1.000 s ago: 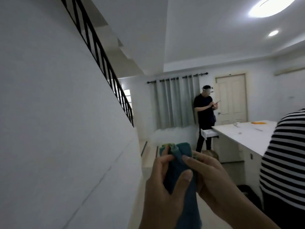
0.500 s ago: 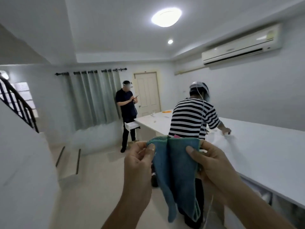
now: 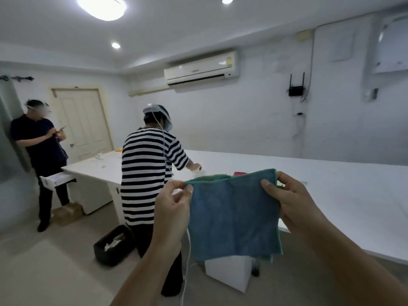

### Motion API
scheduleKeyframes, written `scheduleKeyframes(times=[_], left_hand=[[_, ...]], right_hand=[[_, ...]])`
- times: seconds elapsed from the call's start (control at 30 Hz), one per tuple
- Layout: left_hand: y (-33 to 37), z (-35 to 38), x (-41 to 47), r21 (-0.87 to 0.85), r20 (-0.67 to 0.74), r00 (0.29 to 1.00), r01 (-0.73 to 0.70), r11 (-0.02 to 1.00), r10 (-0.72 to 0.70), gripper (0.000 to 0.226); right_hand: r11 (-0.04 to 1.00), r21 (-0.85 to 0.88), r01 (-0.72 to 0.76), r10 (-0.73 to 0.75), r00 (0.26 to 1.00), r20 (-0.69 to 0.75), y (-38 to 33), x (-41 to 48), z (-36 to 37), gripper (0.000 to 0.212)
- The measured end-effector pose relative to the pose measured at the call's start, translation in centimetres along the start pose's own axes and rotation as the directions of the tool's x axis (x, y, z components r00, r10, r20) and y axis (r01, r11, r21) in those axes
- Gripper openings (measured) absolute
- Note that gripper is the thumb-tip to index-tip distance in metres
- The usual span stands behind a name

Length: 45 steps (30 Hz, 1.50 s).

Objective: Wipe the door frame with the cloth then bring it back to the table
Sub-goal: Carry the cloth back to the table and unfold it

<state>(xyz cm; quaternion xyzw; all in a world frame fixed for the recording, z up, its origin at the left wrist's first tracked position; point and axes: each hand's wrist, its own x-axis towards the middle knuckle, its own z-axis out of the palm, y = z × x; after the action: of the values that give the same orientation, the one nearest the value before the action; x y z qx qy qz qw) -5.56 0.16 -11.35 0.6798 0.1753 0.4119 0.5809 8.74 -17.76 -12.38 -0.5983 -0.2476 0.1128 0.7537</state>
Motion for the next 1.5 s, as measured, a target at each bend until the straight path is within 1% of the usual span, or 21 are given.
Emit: scheduleKeyframes(times=[0.1, 0.23, 0.3, 0.43, 0.63, 0.77, 0.8, 1.0, 1.27, 1.4, 1.5], left_hand=[[-1.3, 5.1, 1.1, 0.006, 0.082, 0.996, 0.017, 1.0, -0.018, 0.014], [-2.7, 12.6, 2.5, 0.017, 0.182, 0.981, 0.063, 0.998, -0.065, 0.015], [-3.1, 15.6, 2.9, 0.034, 0.206, 0.976, 0.068, 0.997, -0.074, 0.012], [-4.3, 22.9, 3.3, 0.033, 0.285, 0.953, 0.096, 0.995, -0.101, 0.015], [-6.2, 32.3, 3.7, 0.069, 0.408, 0.904, 0.111, 0.991, -0.129, 0.013], [-8.1, 38.0, 4.9, 0.097, 0.499, 0.855, 0.111, 0.989, -0.145, 0.014], [-8.4, 38.5, 5.1, 0.11, 0.504, 0.85, 0.113, 0.988, -0.153, 0.014], [-12.1, 45.5, 7.5, 0.122, 0.612, 0.771, 0.128, 0.984, -0.176, 0.012], [-19.2, 53.4, 11.8, 0.147, 0.697, 0.672, 0.207, 0.967, -0.25, 0.014], [-23.4, 56.9, 13.0, 0.207, 0.729, 0.617, 0.214, 0.955, -0.296, 0.015], [-26.2, 59.4, 13.4, 0.264, 0.751, 0.578, 0.178, 0.948, -0.318, 0.016]], right_hand=[[1.0, -0.006, -0.013, 0.012, 0.995, -0.099, 0.3, 1.3, -5.2, 0.014], [1.0, -0.022, -0.011, 0.007, 0.982, -0.19, 0.4, 3.0, -12.2, 0.014], [0.999, -0.042, -0.013, 0.004, 0.976, -0.216, 0.2, 3.6, -14.9, 0.013], [0.998, -0.064, -0.019, 0.0, 0.961, -0.278, 0.0, 5.1, -21.5, 0.011], [0.997, -0.058, -0.056, 0.028, 0.915, -0.404, 1.3, 6.7, -29.9, 0.01], [0.994, -0.057, -0.096, 0.055, 0.863, -0.502, 3.0, 7.8, -34.5, 0.01], [0.992, -0.056, -0.11, 0.066, 0.859, -0.508, 3.3, 8.0, -34.9, 0.01], [0.977, -0.08, -0.196, 0.112, 0.796, -0.595, 5.3, 10.9, -39.9, 0.01], [0.94, -0.126, -0.317, 0.141, 0.697, -0.704, 8.5, 16.8, -44.3, 0.01], [0.913, -0.116, -0.392, 0.175, 0.63, -0.756, 11.4, 18.3, -46.6, 0.008], [0.892, -0.113, -0.438, 0.193, 0.594, -0.781, 13.9, 19.3, -48.8, 0.007]])
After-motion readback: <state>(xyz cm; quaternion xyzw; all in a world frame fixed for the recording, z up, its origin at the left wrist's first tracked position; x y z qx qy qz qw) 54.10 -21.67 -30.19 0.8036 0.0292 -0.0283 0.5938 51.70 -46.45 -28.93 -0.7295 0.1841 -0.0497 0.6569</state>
